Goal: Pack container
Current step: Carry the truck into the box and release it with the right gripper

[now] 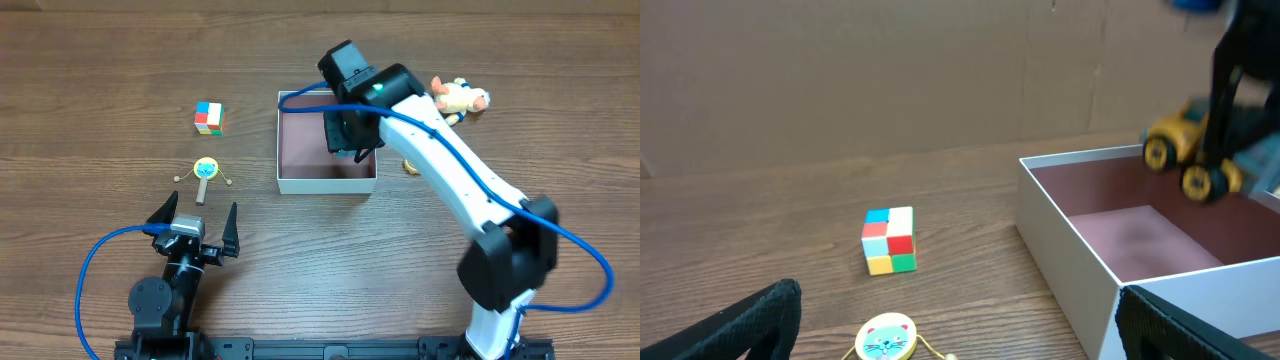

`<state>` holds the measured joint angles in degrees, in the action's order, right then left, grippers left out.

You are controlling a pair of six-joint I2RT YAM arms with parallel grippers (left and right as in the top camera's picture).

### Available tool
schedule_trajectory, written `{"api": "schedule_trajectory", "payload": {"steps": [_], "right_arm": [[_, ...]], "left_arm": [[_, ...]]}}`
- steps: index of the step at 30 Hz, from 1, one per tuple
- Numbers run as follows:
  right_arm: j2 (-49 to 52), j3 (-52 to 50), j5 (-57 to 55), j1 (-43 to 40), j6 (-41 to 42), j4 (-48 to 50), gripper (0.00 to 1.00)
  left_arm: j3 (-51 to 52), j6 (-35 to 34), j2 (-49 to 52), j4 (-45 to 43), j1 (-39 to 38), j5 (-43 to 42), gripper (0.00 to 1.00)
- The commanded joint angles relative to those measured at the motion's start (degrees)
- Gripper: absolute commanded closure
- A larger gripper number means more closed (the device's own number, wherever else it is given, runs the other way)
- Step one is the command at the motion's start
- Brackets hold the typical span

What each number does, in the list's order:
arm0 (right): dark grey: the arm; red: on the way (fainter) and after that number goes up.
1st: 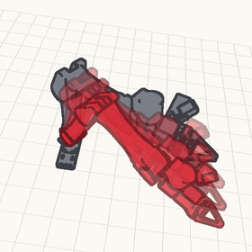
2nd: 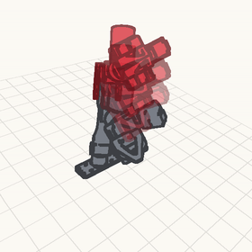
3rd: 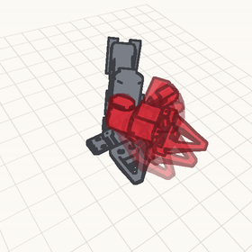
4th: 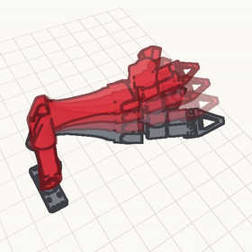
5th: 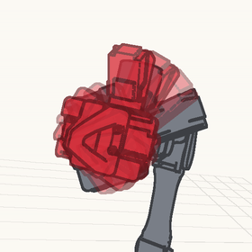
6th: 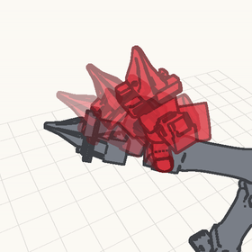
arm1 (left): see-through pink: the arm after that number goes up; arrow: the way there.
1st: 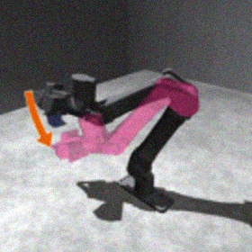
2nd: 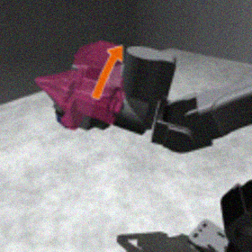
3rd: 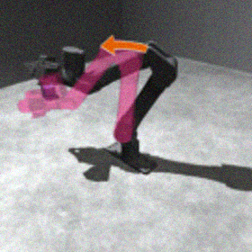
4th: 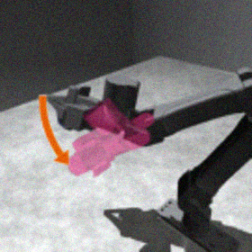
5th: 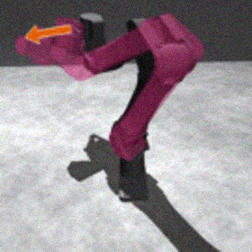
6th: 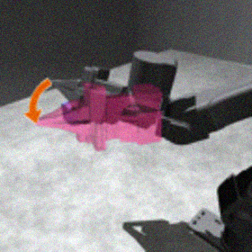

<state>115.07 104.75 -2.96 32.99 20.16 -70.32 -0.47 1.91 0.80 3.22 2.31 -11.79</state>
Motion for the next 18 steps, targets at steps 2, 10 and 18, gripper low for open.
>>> {"api": "schedule_trajectory", "payload": {"steps": [2, 10, 18], "right_arm": [[2.95, 1.4, -1.44, -0.04, 1.14, -0.5, 0.51], [4.02, 1.4, -2.38, -0.94, 1.11, 0.63, 0.49], [4.55, 1.4, -2.36, -1.62, 0.87, 0.63, 0.45]], "left_arm": [[0.2, 0.87, -0.17, -0.07, 0.35, -0.04, 0.0], [0.2, 0.87, -0.17, -0.07, 0.35, -0.04, 0.0], [0.2, 0.87, -0.17, -0.07, 0.35, -0.04, 0.0]]}}
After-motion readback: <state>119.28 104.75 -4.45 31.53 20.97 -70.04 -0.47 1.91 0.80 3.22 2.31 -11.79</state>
